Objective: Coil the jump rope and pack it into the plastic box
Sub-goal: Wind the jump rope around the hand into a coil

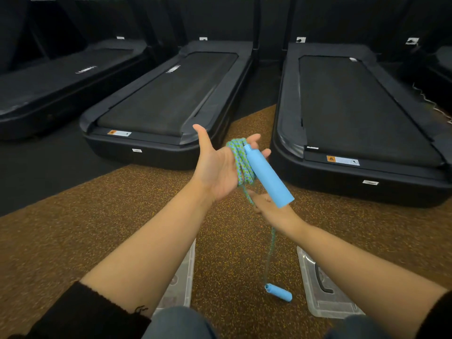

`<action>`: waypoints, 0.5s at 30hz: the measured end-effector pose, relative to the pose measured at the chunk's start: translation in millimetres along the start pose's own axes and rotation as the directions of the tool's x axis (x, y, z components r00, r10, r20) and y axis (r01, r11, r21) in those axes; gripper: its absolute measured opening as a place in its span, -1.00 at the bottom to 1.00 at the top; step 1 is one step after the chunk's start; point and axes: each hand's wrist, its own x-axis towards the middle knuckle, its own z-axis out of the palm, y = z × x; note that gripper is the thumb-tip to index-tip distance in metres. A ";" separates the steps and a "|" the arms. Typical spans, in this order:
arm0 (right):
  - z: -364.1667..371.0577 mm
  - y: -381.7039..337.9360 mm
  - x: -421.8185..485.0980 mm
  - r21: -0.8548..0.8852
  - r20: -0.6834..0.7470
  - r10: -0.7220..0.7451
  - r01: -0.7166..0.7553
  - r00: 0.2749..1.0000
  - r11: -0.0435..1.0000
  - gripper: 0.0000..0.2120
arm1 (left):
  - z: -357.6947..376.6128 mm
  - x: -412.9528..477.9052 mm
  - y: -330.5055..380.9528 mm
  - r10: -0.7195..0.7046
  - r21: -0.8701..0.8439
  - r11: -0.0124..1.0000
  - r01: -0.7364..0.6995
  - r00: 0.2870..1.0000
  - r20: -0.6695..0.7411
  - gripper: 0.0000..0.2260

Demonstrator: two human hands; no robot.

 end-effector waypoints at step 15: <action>5.8 -7.2 -32.3 -0.230 -0.193 -0.324 0.278 0.926 0.933 -0.50 | -17.1 11.9 2.5 0.120 0.243 0.968 -0.069 0.972 -0.203 -0.07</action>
